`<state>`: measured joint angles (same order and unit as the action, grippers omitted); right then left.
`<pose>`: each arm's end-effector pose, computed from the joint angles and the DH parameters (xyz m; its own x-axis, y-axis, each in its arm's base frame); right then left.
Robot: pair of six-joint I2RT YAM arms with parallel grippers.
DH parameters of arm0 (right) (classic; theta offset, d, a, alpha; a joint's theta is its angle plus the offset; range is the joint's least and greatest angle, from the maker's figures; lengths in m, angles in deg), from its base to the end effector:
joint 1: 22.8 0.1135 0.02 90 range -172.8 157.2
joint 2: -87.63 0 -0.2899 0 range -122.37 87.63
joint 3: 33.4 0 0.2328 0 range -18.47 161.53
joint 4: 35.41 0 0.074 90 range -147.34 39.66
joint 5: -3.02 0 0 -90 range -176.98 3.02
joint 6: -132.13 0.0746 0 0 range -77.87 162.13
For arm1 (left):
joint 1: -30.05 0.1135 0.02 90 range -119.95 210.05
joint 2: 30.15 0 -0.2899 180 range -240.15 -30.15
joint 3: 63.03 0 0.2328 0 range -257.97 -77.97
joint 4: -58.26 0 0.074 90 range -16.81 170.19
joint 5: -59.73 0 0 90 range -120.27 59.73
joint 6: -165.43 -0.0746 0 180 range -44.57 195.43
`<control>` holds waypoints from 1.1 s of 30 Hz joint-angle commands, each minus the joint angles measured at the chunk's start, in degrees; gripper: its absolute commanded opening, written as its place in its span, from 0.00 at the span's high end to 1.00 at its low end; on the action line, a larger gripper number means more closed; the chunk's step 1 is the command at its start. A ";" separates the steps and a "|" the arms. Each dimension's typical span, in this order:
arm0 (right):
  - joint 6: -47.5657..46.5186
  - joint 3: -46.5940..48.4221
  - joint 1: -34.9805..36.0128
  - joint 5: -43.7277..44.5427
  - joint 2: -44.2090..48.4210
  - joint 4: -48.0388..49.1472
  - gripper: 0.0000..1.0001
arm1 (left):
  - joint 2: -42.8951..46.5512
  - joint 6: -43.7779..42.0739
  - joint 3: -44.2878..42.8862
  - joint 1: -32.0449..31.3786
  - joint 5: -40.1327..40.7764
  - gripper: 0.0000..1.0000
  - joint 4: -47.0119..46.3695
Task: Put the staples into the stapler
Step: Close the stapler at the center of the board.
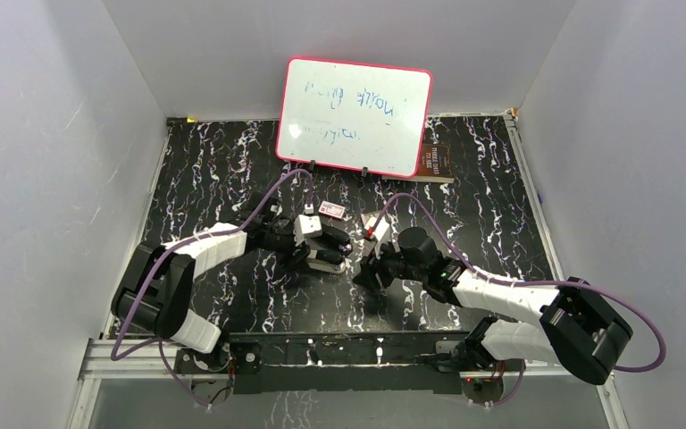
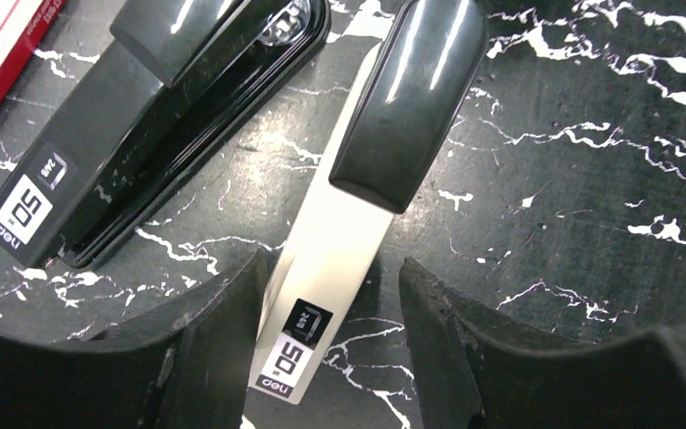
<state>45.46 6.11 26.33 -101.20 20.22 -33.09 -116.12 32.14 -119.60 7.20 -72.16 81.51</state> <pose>0.1473 0.1983 0.2090 -0.3331 -0.2988 -0.8943 -0.8601 0.4849 0.1583 0.2396 -0.1550 0.1854 -0.0790 0.5872 -0.8056 0.9844 0.1732 0.0296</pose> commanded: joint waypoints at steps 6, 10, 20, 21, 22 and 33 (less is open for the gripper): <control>3.47 0.73 -0.33 1.74 0.84 3.83 0.36 | 3.96 3.18 0.52 -1.87 7.84 0.57 6.00; 12.46 -1.03 -0.30 7.77 2.47 7.63 0.36 | 7.11 8.86 3.09 -2.85 8.66 0.64 5.94; 30.55 -2.71 -0.33 15.54 2.08 15.11 0.37 | 17.00 20.56 7.90 -5.14 14.23 0.94 4.13; 32.37 -2.65 -0.29 15.70 1.80 16.15 0.36 | 17.75 22.19 7.81 -5.14 15.00 0.94 3.83; 34.30 -2.53 -0.32 15.50 1.36 17.20 0.36 | 18.45 24.41 7.79 -5.18 15.97 0.96 3.13; 55.68 2.95 0.73 19.76 -4.39 20.38 0.36 | 20.79 52.34 10.05 -9.38 28.41 1.00 -7.17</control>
<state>91.75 4.67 26.35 -84.37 16.96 -16.96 -97.74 72.01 -110.59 0.95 -48.80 80.00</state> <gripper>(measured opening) 0.638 0.268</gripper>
